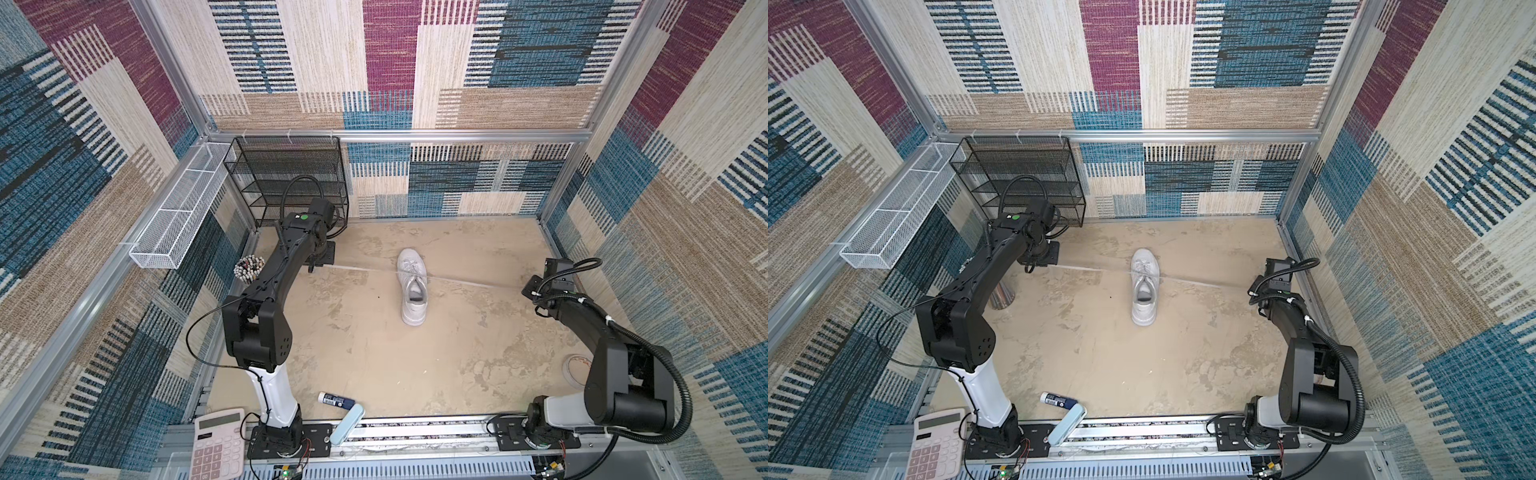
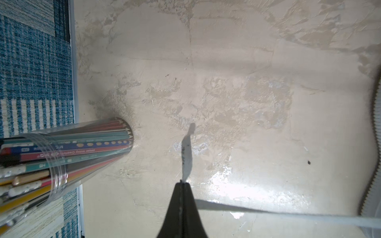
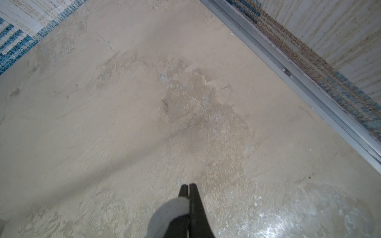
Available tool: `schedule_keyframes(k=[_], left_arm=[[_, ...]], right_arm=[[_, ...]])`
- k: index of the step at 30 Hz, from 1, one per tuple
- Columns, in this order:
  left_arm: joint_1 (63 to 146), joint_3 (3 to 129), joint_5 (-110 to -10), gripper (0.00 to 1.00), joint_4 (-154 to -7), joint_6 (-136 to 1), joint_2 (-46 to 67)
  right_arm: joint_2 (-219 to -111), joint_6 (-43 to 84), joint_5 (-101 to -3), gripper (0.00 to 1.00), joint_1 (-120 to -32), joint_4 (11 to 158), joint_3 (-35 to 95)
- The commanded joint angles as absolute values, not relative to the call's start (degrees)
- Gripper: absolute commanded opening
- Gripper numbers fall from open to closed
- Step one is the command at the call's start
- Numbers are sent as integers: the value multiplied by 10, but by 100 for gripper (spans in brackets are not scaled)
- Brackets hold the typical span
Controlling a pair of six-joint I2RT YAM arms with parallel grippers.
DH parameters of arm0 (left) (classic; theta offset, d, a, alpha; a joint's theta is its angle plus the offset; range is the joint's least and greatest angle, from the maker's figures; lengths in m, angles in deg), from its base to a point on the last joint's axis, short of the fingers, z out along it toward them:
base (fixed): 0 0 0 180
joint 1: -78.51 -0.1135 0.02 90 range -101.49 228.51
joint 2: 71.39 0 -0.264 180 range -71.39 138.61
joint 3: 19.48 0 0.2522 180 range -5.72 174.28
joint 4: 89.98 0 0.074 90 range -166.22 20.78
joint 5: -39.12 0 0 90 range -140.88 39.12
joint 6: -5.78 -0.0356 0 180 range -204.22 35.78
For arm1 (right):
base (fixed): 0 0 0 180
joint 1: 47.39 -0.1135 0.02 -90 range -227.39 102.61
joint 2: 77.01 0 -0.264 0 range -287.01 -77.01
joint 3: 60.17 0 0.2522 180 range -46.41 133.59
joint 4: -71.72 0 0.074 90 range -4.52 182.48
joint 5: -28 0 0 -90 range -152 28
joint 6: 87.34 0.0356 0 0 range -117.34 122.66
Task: Tie the shoes
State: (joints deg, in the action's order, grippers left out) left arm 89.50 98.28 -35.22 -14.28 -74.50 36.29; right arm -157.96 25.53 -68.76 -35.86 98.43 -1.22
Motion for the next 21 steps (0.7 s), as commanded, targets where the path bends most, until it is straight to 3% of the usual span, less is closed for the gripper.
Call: schedule_keyframes(k=[1, 12, 21], left_arm=[[880, 976, -341, 0, -141, -729, 360], [906, 903, -425, 0, -231, -724, 302], [937, 897, -460, 0, -245, -691, 331]], right_arm=[[-1583, 256, -694, 0, -356, 963, -11], [-1555, 251, -579, 0, -358, 977, 15], [-1580, 252, -521, 0, -386, 990, 50]])
